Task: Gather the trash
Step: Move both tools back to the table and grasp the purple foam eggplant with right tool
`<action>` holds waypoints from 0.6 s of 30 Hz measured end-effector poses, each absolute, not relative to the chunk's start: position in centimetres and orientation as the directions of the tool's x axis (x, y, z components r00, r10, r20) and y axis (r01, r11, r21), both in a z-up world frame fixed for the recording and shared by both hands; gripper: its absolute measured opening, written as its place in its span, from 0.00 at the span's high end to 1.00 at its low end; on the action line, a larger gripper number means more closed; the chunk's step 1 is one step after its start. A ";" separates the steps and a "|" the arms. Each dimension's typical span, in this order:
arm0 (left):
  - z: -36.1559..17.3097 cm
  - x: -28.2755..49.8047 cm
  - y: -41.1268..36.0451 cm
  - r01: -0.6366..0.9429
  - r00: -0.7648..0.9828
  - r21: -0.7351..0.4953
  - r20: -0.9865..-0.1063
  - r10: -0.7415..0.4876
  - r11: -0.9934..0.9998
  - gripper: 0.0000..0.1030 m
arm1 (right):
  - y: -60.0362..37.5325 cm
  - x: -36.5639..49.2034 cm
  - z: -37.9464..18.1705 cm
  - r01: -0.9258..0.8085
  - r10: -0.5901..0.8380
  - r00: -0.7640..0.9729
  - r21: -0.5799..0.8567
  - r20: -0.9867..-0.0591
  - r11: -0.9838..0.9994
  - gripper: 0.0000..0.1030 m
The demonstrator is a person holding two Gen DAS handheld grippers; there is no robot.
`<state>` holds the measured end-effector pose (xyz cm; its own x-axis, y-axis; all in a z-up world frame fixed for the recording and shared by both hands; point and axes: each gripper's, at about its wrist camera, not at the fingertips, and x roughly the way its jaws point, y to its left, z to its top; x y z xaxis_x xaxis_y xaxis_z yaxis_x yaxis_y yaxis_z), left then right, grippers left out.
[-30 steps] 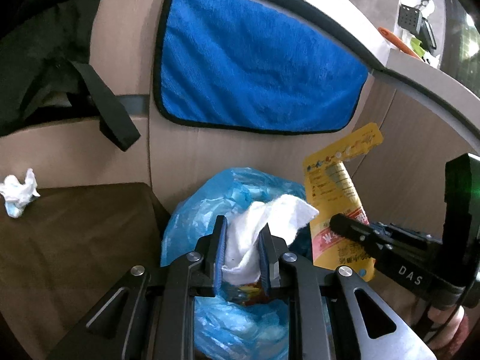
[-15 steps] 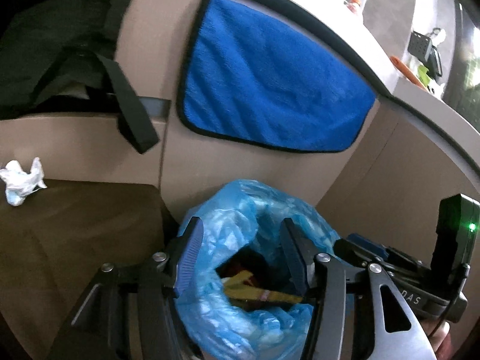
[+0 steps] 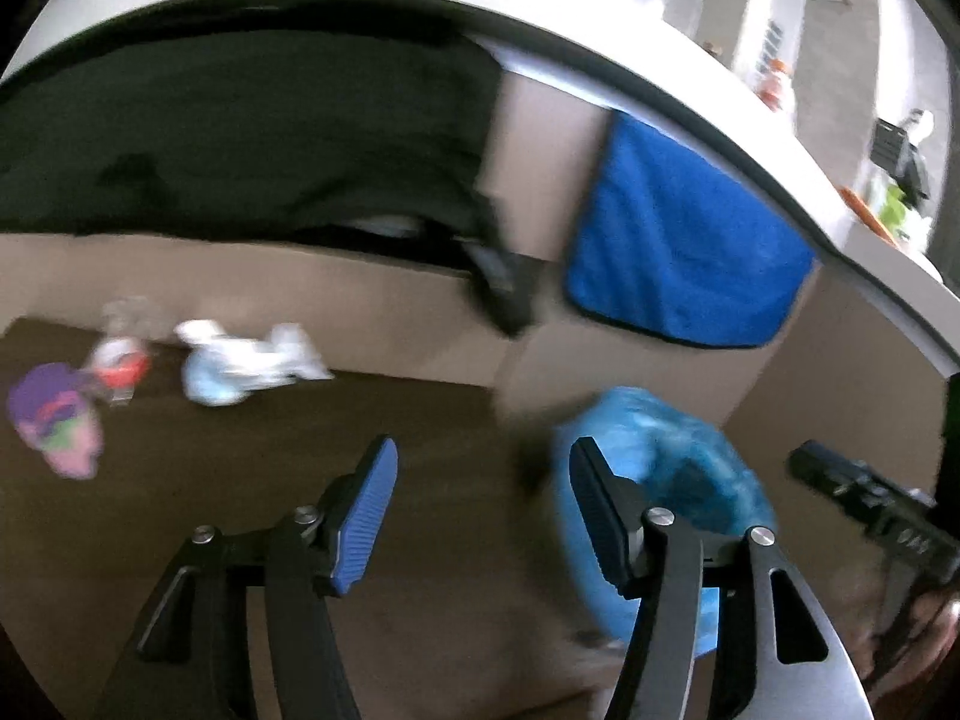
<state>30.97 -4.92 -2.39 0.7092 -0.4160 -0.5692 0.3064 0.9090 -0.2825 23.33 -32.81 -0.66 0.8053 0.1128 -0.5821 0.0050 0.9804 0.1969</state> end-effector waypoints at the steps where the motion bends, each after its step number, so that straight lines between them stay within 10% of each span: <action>1: -2.6 30.9 -3.1 0.279 0.720 -0.274 -0.574 -0.389 0.920 0.41 | -31.7 23.4 -0.3 -0.012 0.118 0.807 0.184 -0.579 0.983 0.45; 18: -6.6 30.9 23.9 -0.106 0.806 -0.271 -0.587 -0.077 0.957 0.41 | -3.3 32.3 -2.1 -0.509 0.384 0.621 0.020 -0.684 0.860 0.45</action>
